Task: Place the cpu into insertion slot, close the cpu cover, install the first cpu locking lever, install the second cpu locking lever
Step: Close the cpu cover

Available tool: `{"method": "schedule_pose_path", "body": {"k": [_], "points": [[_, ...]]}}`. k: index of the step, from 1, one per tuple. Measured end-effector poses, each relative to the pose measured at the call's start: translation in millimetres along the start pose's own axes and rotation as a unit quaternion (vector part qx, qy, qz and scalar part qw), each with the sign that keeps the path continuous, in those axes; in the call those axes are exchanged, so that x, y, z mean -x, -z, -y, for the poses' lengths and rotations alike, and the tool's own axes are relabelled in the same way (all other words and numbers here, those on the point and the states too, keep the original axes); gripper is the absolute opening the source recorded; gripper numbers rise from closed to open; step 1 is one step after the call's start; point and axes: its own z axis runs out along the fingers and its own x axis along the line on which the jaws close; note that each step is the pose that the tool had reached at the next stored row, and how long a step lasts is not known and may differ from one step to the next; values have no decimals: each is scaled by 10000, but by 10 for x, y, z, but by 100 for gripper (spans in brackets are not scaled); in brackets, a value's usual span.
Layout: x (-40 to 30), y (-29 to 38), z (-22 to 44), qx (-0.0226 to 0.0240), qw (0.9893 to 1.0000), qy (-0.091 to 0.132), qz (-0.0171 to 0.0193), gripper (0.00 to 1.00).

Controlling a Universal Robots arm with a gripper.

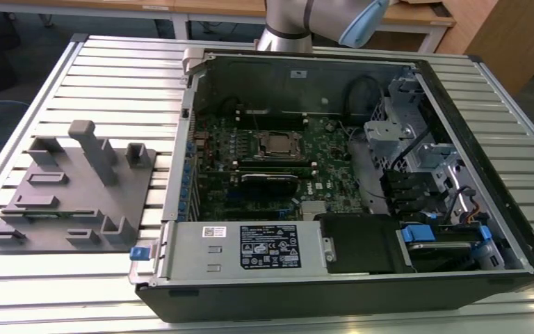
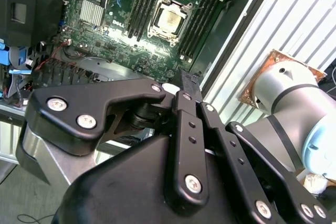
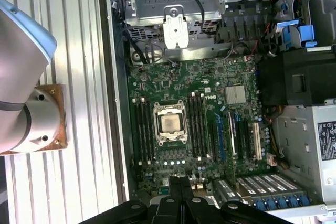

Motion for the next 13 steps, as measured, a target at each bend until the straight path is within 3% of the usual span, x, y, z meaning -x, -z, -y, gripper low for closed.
{"method": "schedule_pose_path", "body": {"k": [13], "points": [[-2,-155,-1,3,10000,34,-1,10]]}}
